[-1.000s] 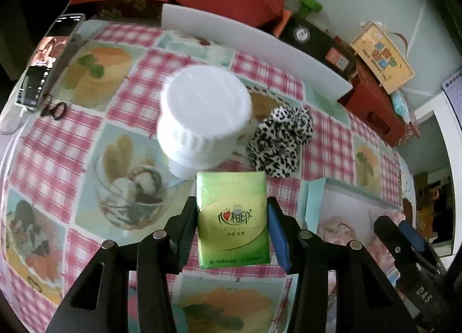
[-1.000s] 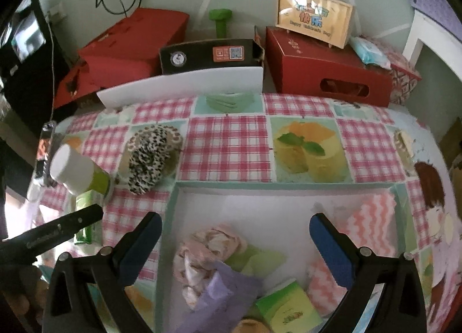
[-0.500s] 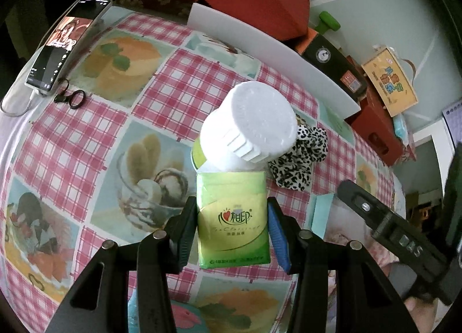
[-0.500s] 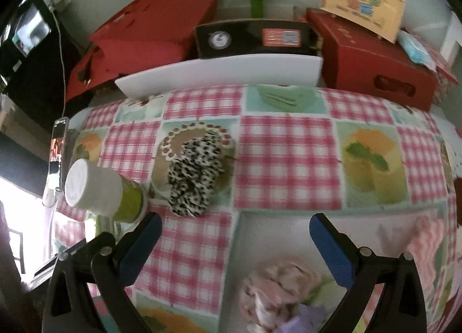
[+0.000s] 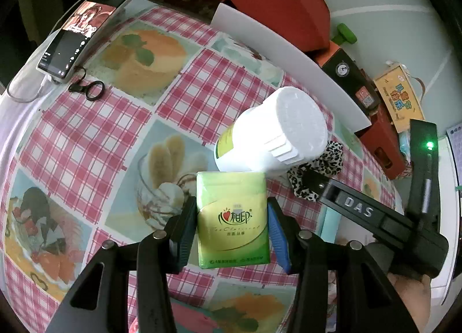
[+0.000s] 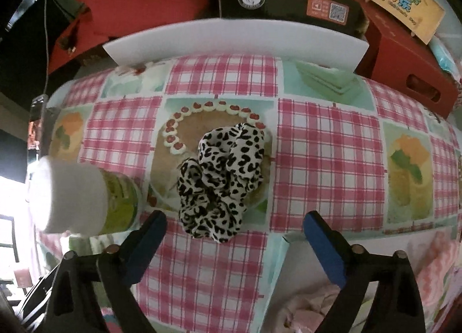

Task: Organize soft objects
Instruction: 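Grasp the green tissue pack with the left tool while the right tool grasps the leopard scrunchie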

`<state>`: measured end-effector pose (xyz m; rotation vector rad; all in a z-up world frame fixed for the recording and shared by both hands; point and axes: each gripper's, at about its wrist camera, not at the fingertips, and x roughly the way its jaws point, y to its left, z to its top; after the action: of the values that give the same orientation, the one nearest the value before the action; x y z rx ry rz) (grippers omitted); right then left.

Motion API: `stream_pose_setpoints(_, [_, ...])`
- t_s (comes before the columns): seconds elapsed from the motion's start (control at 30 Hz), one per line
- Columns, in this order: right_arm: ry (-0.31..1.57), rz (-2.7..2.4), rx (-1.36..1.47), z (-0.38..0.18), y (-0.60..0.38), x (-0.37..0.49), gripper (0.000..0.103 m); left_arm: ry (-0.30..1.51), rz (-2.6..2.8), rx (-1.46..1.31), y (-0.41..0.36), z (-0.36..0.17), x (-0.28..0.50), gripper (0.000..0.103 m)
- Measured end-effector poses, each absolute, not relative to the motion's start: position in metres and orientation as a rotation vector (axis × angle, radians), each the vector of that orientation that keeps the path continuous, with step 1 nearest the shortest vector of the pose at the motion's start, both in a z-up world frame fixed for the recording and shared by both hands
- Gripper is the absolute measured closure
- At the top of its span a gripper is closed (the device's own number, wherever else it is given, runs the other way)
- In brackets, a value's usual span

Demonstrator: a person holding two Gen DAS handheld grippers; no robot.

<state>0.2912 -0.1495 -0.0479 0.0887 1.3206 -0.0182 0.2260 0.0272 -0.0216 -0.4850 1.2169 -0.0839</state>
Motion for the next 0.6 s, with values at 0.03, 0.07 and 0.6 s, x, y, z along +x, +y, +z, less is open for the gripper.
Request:
stream_pose_setpoints(0.03, [1.323,-0.019,0.085,-0.05,-0.148,0.293,0.008,1.217,-0.085,-0.487,0.028,-0.022,0.226,0.055])
stream_pose_setpoints(0.07, [1.326,-0.018,0.083,-0.05,-0.148,0.293,0.009,1.217,-0.086,-0.49,0.028,-0.022,0.226,0.055])
stream_pose_setpoints(0.6, [1.338,-0.014,-0.025,-0.08,-0.109,0.315,0.04,1.235,-0.096,-0.495,0.028,-0.03,0.23,0.055])
